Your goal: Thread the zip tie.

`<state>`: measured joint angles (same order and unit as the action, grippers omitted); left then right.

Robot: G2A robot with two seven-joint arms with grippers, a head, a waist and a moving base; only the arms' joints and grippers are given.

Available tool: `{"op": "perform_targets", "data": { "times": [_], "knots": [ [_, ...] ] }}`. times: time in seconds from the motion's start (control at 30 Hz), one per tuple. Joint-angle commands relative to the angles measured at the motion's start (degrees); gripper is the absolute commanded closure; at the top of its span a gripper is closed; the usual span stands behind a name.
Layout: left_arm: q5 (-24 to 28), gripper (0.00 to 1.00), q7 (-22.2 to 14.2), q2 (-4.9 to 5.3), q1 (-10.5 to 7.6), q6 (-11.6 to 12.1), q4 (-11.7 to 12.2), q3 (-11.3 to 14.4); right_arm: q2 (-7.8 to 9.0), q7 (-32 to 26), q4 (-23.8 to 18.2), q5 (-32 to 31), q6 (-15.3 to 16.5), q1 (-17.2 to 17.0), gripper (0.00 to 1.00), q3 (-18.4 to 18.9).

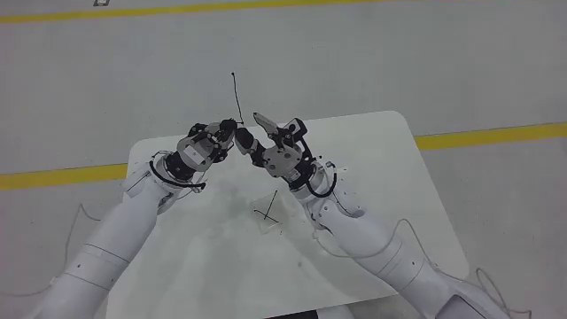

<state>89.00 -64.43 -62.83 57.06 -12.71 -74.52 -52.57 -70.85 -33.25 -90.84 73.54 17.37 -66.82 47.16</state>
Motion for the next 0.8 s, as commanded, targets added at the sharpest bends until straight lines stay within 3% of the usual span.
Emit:
{"op": "perform_targets", "data": {
  "times": [0.0, 0.5, 0.77],
  "knots": [
    [0.0, 1.00, 0.0, 0.00, 0.00, 0.0, 0.0, 0.0, -0.25, 0.0, 0.1, -0.3, -0.1, -0.1, 0.71, 0.2],
    [0.0, 1.00, 0.0, 0.00, 0.00, 0.0, 0.0, 0.0, -2.02, 0.5, 0.3, -3.4, -0.1, -1.5, 0.84, 1.8],
    [0.0, 1.00, 0.0, 0.00, 0.00, 0.0, 0.0, 0.0, -2.79, 0.1, 0.4, -4.3, -0.7, -2.1, 0.84, 2.7]
  ]
}}
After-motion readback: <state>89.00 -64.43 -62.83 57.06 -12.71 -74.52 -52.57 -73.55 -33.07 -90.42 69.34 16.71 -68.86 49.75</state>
